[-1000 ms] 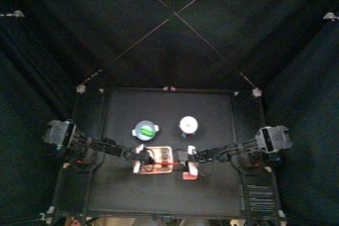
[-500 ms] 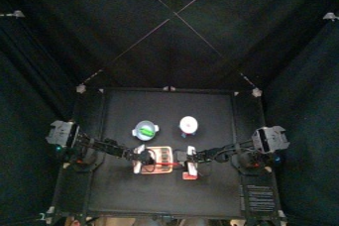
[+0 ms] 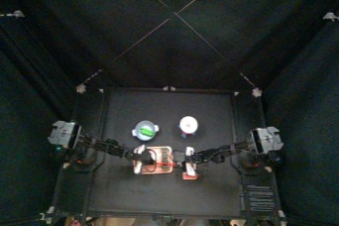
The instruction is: Cut sushi roll
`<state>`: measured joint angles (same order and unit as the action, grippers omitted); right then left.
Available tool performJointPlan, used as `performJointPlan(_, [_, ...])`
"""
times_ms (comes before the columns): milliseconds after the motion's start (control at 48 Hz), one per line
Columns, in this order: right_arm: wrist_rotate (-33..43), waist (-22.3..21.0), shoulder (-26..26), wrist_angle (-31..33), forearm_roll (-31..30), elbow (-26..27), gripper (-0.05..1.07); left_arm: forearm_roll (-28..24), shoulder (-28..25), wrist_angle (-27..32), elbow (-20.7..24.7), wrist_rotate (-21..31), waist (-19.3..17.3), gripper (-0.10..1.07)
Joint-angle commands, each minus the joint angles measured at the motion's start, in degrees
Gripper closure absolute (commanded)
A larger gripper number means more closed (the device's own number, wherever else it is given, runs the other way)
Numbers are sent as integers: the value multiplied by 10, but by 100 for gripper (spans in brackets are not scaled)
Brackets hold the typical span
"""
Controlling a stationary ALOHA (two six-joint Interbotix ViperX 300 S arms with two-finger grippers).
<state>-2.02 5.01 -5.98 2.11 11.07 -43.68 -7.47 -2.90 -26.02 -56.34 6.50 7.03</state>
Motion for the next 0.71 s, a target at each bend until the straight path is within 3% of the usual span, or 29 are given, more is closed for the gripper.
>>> performJointPlan(0, [-1, -4, 8, -5, 1, 11, 67, -2, 2, -2, 10, -1, 1, 68])
performJointPlan(688, [-1, -9, 4, -5, 3, 11, 67, 8, -11, 20, 12, -2, 2, 68])
